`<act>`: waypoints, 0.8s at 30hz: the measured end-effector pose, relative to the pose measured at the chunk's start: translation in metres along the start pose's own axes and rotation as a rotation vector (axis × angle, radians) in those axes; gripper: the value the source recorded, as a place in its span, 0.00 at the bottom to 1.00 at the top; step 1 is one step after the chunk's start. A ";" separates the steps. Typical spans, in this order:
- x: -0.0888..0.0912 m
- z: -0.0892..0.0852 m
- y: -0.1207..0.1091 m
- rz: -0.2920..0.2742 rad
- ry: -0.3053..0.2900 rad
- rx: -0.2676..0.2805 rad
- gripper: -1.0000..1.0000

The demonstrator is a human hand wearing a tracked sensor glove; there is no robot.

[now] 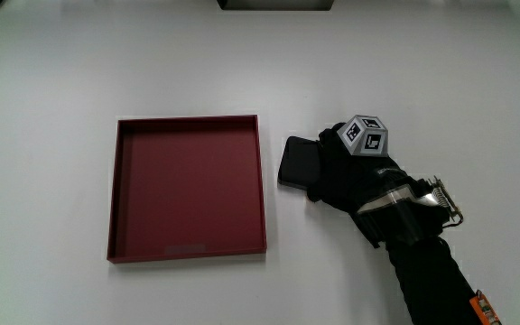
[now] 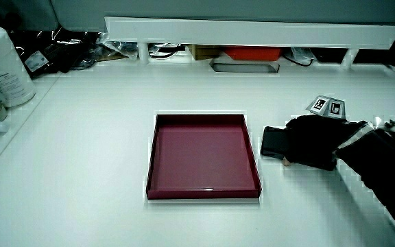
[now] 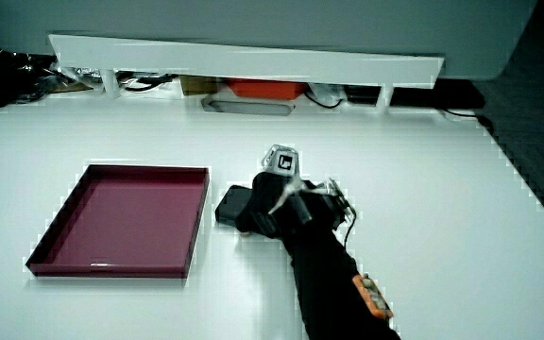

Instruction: Pick battery from desk

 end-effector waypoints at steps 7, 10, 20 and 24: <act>0.000 0.001 -0.004 0.026 0.005 0.016 1.00; -0.005 0.005 -0.008 0.049 0.016 0.027 1.00; -0.065 0.030 -0.035 0.210 -0.035 0.067 1.00; -0.090 0.029 -0.041 0.267 -0.051 0.064 1.00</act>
